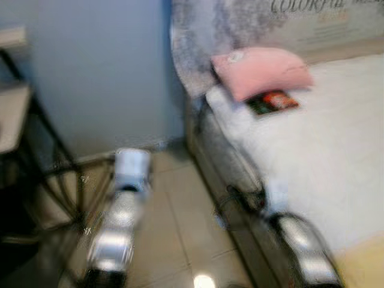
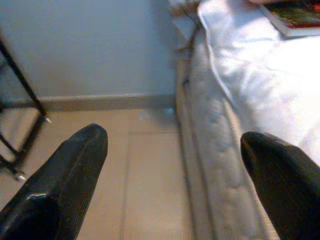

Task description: Clean up the room

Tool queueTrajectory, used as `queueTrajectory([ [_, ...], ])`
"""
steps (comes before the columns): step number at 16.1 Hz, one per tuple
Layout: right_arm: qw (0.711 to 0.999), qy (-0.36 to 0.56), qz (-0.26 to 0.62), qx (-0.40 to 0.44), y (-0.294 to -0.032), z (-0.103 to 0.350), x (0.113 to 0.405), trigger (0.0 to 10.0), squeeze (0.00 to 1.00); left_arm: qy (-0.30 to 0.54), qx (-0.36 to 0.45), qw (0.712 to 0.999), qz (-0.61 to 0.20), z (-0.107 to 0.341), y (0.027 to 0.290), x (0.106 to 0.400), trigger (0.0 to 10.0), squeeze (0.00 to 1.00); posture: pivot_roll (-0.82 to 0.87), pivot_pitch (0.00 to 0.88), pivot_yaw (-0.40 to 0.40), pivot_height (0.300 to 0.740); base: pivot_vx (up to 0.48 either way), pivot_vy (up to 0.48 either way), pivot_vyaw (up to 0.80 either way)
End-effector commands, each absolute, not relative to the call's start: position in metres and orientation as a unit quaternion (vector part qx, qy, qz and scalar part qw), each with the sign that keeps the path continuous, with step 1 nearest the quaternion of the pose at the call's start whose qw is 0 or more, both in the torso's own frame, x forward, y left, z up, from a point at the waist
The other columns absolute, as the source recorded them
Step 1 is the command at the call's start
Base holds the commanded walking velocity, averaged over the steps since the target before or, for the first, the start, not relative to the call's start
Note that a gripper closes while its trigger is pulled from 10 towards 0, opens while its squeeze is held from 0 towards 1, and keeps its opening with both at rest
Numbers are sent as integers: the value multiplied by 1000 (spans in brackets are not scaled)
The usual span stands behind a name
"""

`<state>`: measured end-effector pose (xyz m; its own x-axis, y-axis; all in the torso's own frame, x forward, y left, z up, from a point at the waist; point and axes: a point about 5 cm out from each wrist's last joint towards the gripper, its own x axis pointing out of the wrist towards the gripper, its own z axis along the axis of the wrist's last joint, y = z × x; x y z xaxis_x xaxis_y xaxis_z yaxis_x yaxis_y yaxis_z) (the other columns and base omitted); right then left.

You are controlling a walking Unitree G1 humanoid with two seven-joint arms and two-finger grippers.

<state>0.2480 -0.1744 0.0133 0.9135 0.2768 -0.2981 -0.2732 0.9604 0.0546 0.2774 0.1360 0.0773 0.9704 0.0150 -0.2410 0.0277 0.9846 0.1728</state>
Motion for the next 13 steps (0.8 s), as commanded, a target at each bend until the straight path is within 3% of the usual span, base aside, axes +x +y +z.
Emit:
queueTrajectory([
  [1,979,129,157,16,-162,23,256,10000,188,114,105,988,13,81,151,278,10000,0,0,0,1,740,480,0,575],
  [7,978,133,159,11,-161,20,256,10000,212,111,111,988,9,82,151,279,10000,0,6,0,-3,740,480,0,573],
  [8,979,136,152,15,-162,19,256,10000,145,112,113,987,10,82,153,280,10000,0,7,0,-3,740,480,0,725],
  [13,983,123,139,8,-167,21,256,10000,157,112,119,987,12,81,160,282,10000,0,7,0,-1,740,480,0,666],
])
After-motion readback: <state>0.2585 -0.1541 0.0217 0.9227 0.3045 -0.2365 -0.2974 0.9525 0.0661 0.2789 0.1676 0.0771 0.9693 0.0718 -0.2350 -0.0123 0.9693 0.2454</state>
